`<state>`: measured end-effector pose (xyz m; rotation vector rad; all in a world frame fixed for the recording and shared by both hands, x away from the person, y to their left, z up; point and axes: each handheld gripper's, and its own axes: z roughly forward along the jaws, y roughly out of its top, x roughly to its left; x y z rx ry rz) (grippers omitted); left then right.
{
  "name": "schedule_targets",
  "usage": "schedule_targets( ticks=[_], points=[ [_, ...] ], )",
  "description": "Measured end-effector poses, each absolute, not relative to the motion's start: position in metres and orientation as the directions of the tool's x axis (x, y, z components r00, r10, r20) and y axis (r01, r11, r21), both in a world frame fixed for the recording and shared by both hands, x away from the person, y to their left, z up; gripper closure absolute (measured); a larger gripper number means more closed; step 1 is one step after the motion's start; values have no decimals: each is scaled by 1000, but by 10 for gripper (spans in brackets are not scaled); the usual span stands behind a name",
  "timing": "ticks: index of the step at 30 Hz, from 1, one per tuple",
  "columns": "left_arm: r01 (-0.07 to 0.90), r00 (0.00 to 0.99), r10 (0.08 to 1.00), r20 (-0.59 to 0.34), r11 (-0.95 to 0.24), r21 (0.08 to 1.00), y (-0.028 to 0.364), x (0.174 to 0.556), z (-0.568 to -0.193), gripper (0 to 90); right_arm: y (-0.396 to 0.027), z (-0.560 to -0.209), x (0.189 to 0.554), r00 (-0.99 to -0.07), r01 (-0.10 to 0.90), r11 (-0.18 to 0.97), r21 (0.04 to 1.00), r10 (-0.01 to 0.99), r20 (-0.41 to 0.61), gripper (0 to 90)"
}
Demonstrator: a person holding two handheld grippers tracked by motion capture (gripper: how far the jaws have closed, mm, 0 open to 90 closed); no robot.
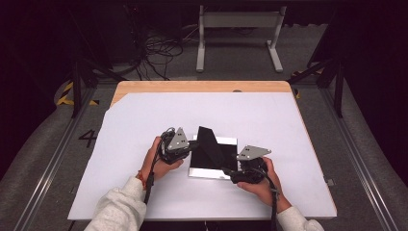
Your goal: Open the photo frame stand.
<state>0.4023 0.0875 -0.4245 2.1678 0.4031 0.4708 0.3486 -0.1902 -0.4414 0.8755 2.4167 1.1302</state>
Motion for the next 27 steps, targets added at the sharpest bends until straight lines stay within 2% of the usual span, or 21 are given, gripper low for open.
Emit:
schedule_targets(
  ticks=[18, 27],
  points=[
    [69, 888, 402, 224, -597, 799, 80, 389, -421, 823, -187, -439, 348, -765, 372, 495, 785, 643, -43, 348],
    [103, 893, 402, 201, -619, 778, 81, 394, -426, 808, -187, -438, 348, -771, 367, 500, 785, 636, -45, 340]
  ],
)
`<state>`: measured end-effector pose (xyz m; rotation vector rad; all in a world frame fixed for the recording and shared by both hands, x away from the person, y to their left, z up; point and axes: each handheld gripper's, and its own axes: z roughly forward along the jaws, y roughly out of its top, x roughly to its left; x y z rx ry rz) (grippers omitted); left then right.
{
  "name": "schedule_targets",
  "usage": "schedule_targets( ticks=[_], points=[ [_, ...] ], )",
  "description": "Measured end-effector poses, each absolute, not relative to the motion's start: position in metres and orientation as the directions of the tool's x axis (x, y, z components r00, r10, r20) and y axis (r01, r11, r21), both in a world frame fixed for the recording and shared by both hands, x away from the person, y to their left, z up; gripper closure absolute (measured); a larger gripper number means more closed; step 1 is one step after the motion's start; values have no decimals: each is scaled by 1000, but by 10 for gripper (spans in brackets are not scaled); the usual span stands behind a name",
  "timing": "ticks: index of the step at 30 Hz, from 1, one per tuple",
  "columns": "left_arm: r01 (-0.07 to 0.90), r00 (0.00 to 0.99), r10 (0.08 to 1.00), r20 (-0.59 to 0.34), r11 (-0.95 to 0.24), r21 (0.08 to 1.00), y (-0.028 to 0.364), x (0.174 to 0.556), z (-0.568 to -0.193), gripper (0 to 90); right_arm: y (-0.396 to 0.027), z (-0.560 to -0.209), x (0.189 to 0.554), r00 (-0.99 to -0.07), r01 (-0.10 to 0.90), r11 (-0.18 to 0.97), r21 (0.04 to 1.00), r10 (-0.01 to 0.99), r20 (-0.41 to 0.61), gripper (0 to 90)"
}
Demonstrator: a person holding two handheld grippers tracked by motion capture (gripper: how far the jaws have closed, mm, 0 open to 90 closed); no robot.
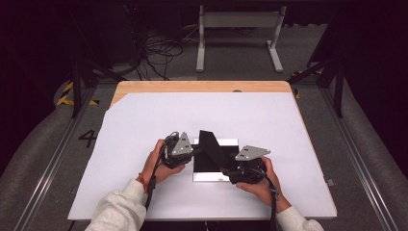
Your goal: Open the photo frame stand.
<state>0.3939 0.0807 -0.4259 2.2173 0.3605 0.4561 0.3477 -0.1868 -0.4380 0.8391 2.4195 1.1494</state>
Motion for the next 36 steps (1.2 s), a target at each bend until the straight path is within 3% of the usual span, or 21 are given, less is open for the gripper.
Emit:
schedule_targets(
  ticks=[15, 17, 26, 36],
  points=[
    [134, 882, 440, 170, -579, 804, 82, 396, -430, 726, -179, -444, 346, -775, 360, 541, 760, 627, -80, 333],
    [120, 875, 442, 199, -595, 794, 82, 395, -427, 707, -180, -443, 346, -774, 359, 538, 762, 629, -80, 332],
    [131, 862, 470, 191, -570, 811, 103, 385, -414, 670, -182, -440, 347, -763, 363, 523, 772, 642, -76, 328],
    [136, 839, 500, 213, -572, 809, 129, 356, -420, 426, -178, -441, 344, -773, 344, 551, 760, 626, -104, 322]
  ],
)
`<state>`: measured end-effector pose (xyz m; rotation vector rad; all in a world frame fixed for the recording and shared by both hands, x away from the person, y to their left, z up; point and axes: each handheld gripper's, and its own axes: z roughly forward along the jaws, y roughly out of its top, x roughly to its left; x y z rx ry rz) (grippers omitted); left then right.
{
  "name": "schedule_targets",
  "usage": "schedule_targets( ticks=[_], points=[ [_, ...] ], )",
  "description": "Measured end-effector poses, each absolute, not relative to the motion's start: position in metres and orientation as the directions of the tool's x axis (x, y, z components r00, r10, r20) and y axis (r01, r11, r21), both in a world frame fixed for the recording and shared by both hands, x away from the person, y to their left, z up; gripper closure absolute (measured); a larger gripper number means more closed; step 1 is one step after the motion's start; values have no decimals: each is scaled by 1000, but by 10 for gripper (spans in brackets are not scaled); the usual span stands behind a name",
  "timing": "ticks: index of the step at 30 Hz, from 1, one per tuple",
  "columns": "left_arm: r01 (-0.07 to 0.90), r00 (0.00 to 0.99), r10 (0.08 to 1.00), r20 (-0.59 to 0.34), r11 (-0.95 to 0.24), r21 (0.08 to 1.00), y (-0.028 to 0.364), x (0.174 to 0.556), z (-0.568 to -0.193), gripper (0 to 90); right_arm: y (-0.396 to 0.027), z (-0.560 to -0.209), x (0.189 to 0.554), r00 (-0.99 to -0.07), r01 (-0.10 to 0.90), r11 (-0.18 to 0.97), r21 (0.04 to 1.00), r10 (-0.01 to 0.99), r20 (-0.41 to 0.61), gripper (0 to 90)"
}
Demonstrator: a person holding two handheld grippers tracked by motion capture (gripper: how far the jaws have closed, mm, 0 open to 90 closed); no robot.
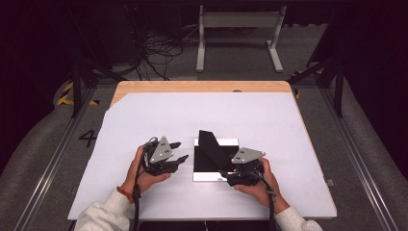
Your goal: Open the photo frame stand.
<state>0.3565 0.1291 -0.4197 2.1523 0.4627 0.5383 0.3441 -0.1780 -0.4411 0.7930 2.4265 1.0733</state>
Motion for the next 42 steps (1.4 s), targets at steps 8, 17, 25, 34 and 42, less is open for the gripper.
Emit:
schedule_targets(
  ticks=[8, 17, 25, 34, 42],
  points=[
    [153, 846, 493, 202, -588, 794, 142, 321, -431, 307, -177, -438, 346, -766, 346, 545, 764, 634, -105, 321],
    [204, 844, 508, 169, -596, 777, 156, 291, -454, 214, -174, -436, 352, -762, 357, 533, 767, 641, -90, 317],
    [205, 849, 498, 174, -616, 761, 150, 291, -458, 190, -165, -437, 360, -769, 358, 534, 766, 634, -82, 311],
    [207, 848, 499, 176, -619, 758, 150, 289, -459, 184, -158, -440, 368, -774, 370, 540, 756, 630, -71, 305],
    [215, 850, 498, 172, -626, 749, 151, 288, -462, 184, -155, -441, 376, -764, 387, 538, 749, 642, -67, 313]
  ],
)
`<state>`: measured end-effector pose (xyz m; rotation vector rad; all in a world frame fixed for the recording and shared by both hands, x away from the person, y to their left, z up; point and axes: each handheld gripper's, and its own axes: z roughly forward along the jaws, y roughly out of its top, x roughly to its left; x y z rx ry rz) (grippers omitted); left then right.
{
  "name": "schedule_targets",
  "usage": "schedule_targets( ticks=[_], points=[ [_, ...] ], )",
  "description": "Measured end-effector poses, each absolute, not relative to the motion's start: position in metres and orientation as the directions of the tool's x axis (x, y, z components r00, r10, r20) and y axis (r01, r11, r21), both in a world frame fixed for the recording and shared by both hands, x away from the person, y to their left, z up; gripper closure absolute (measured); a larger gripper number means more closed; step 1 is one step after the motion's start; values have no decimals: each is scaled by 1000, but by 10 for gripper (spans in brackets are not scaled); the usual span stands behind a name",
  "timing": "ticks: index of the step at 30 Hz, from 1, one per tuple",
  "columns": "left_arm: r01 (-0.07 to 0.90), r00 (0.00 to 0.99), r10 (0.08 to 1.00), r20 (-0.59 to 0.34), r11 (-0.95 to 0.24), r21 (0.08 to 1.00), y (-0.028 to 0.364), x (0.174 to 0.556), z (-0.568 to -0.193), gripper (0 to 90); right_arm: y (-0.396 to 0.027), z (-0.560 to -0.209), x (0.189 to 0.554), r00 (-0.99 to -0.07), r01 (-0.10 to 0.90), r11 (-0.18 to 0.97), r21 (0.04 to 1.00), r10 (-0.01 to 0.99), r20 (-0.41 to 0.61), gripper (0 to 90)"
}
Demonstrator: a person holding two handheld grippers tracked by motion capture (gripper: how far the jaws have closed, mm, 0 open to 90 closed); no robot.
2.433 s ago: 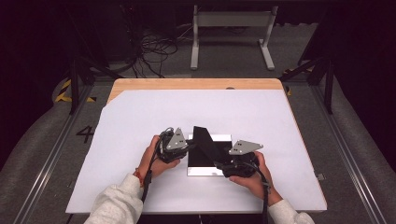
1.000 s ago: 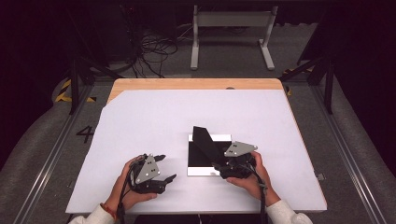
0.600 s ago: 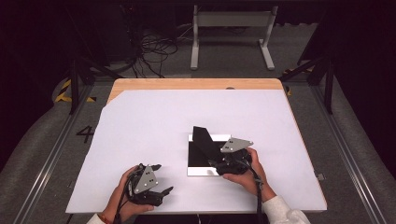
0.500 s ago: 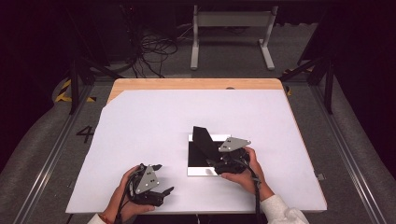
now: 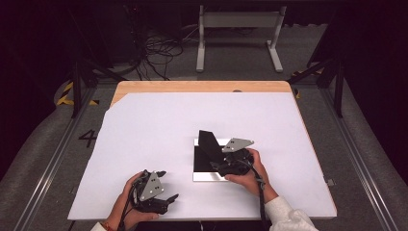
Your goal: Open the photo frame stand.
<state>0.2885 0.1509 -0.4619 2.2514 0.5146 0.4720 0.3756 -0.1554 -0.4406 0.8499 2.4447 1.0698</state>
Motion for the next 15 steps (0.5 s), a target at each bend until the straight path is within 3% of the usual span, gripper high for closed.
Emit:
schedule_targets(
  ticks=[15],
  points=[
    [214, 858, 484, 173, -642, 736, 150, 288, -465, 184, -158, -449, 383, -754, 411, 538, 736, 654, -57, 340]
  ],
)
